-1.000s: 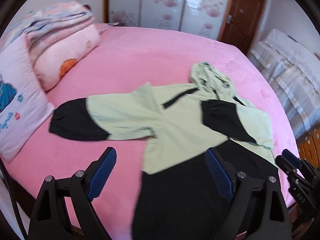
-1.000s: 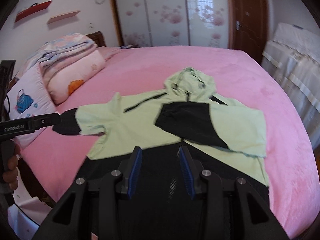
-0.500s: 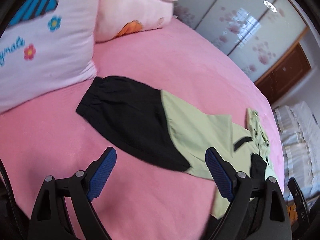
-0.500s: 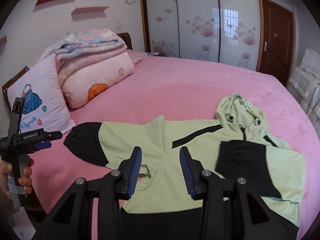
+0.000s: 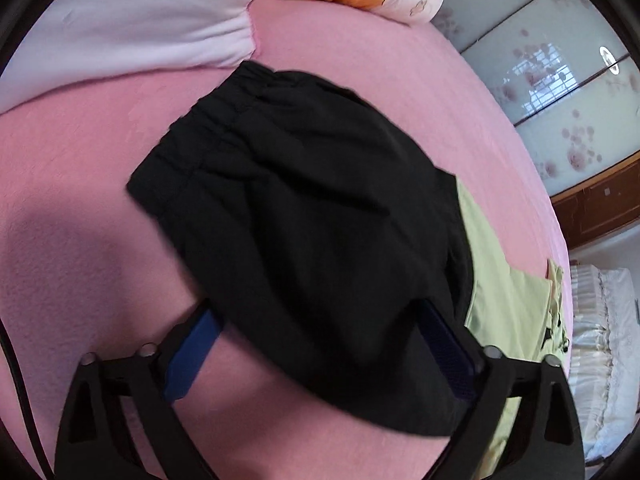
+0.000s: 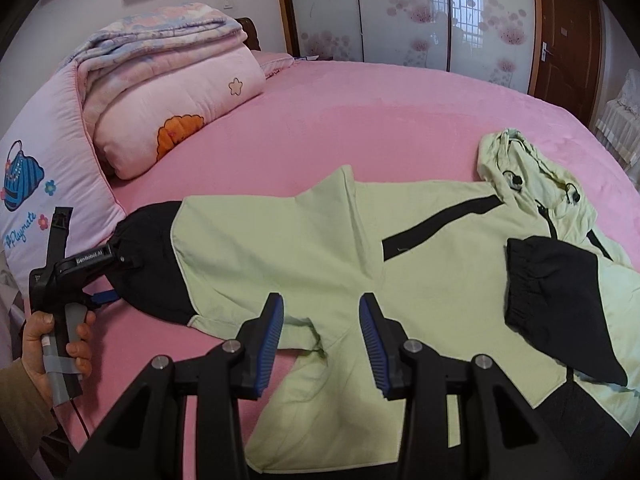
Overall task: Fold large clothes
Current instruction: 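Grasp the other black sleeve cuff with the left gripper and lift it, then lay the held sleeve across the hoodie body with the left gripper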
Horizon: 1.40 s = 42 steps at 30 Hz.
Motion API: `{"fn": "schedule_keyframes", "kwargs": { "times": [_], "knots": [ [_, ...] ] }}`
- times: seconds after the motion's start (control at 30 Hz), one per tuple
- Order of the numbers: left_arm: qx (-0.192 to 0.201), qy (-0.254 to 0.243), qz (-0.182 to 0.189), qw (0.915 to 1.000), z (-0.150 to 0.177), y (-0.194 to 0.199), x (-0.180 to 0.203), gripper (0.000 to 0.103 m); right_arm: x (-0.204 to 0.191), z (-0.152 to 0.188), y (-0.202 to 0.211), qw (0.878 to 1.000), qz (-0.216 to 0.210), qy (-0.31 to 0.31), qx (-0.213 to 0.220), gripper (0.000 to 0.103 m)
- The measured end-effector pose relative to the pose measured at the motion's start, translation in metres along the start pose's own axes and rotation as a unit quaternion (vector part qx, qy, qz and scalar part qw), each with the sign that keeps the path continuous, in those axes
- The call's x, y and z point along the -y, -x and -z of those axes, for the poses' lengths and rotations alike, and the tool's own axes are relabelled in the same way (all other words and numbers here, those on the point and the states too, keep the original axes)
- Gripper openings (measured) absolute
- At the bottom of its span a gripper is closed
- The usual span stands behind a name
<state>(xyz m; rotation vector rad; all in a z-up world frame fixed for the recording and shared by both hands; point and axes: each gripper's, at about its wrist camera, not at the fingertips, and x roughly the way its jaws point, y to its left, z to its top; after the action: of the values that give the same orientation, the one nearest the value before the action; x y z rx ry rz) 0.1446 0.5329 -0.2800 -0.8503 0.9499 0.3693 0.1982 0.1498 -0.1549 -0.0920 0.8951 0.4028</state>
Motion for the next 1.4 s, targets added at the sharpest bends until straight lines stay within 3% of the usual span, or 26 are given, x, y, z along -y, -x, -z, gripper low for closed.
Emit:
{"fn": "schedule_keyframes", "kwargs": {
  "times": [0.07,0.1,0.13,0.17,0.23,0.4,0.5,0.63,0.77,0.9,0.97,1.07,1.13,1.2,1.27,1.4],
  "knots": [
    [0.024,-0.013,-0.028,0.9992,0.003,-0.003,0.012,0.092,0.007,0.005,-0.004,1.000,0.001,-0.006,-0.009,0.040],
    [0.043,-0.024,-0.048,0.9976,0.004,-0.005,0.018,0.061,0.011,0.007,-0.005,1.000,0.003,-0.009,-0.013,0.040],
    [0.055,-0.035,-0.056,0.9963,0.003,-0.004,0.023,0.018,0.014,0.009,-0.006,1.000,0.005,-0.011,-0.016,0.040],
    [0.052,-0.036,-0.042,0.9971,0.003,-0.006,0.026,0.006,0.019,0.012,-0.005,1.000,0.007,-0.014,-0.017,0.040],
    [0.061,-0.022,-0.043,0.9970,0.005,-0.004,0.035,0.003,0.028,0.016,-0.003,1.000,0.011,-0.019,-0.020,0.040],
    [0.103,-0.090,-0.052,0.9892,0.022,0.024,0.104,0.003,0.059,0.028,0.015,0.999,0.026,-0.033,-0.019,0.040],
    [0.120,-0.138,-0.010,0.9831,0.042,0.052,0.159,0.003,0.082,0.036,0.029,0.998,0.034,-0.052,-0.016,0.040],
    [0.129,-0.236,0.058,0.9615,0.093,0.085,0.254,0.003,0.118,0.048,0.052,0.995,0.043,-0.094,-0.012,0.040],
    [0.088,-0.325,0.095,0.9369,0.170,0.078,0.342,0.004,0.159,0.062,0.076,0.988,0.059,-0.140,-0.001,0.040],
    [0.007,-0.390,0.090,0.9162,0.259,0.022,0.396,0.006,0.201,0.079,0.096,0.982,0.087,-0.170,0.008,0.040],
    [-0.027,-0.419,0.073,0.9048,0.295,-0.004,0.411,0.017,0.222,0.090,0.102,0.978,0.099,-0.184,0.003,0.040],
    [-0.054,-0.476,0.025,0.8775,0.348,-0.043,0.425,0.042,0.246,0.107,0.106,0.973,0.106,-0.207,-0.011,0.040],
    [-0.048,-0.511,0.003,0.8585,0.373,-0.048,0.420,0.062,0.258,0.115,0.107,0.970,0.108,-0.219,-0.017,0.040],
    [-0.028,-0.531,0.002,0.8469,0.389,-0.037,0.417,0.069,0.268,0.121,0.108,0.967,0.106,-0.230,-0.018,0.040],
    [-0.018,-0.539,0.011,0.8422,0.393,-0.024,0.415,0.077,0.274,0.125,0.109,0.966,0.097,-0.238,-0.019,0.040],
    [0.002,-0.546,0.037,0.8370,0.383,0.015,0.406,0.078,0.272,0.122,0.109,0.967,0.076,-0.241,-0.011,0.040]
  ]
}}
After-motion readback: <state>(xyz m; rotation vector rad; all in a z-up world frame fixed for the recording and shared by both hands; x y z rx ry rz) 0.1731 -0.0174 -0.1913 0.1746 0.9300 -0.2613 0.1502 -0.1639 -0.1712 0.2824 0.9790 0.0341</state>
